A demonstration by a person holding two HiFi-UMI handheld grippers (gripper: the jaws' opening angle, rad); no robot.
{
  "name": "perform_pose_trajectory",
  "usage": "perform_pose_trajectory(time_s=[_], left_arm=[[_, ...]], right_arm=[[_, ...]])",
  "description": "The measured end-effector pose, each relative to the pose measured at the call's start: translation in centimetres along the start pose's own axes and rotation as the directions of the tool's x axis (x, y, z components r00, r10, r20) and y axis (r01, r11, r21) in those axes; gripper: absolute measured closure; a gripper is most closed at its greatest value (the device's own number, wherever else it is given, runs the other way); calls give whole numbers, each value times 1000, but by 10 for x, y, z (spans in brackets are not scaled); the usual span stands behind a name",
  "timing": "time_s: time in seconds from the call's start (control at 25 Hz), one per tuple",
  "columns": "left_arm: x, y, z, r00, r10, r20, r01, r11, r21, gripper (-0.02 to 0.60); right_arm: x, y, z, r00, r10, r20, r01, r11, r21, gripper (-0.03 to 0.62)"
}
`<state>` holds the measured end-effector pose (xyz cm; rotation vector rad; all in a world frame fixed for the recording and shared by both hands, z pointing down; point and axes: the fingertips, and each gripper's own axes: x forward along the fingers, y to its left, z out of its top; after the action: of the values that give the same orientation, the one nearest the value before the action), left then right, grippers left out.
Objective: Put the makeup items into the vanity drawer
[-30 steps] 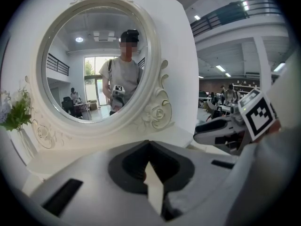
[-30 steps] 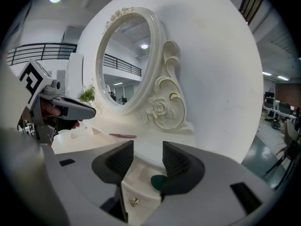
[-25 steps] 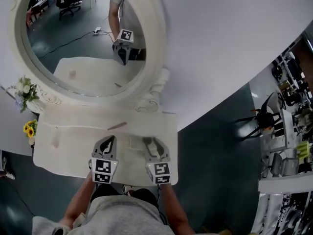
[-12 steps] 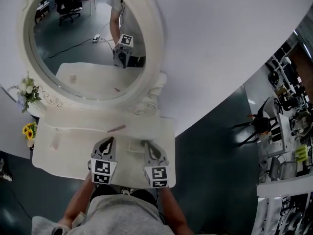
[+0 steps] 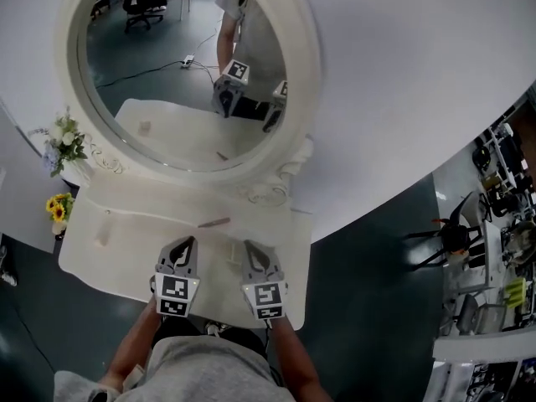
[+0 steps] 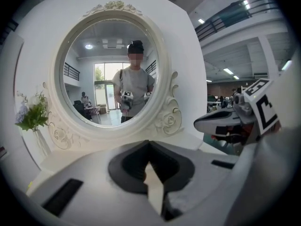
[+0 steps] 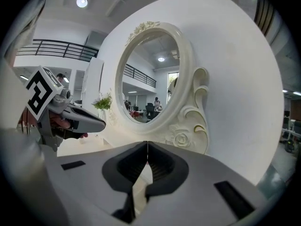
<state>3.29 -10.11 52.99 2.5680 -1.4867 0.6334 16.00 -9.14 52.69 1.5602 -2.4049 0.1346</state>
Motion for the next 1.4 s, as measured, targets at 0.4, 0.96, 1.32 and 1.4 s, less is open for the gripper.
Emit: perform_pose_trajectory(time_s=[0.4, 0.96, 1.32, 1.4], left_arm=[[-10, 40, -27, 993, 101, -56, -104, 993, -64, 581], [-14, 63, -58, 981, 142, -133, -156, 982, -108, 581], [-17, 79, -69, 972, 165, -167, -187, 975, -124, 581], [-17, 81, -71, 971, 167, -173, -191, 973, -129, 581]], right_arm=[[57, 44, -17, 980, 172, -105, -189, 965, -182, 579], [119, 63, -68, 895, 262, -360, -385, 862, -330, 355], [141, 63, -85, 876, 232, -423, -392, 854, -341, 355], [142, 63, -88, 867, 232, -442, -403, 848, -344, 356]])
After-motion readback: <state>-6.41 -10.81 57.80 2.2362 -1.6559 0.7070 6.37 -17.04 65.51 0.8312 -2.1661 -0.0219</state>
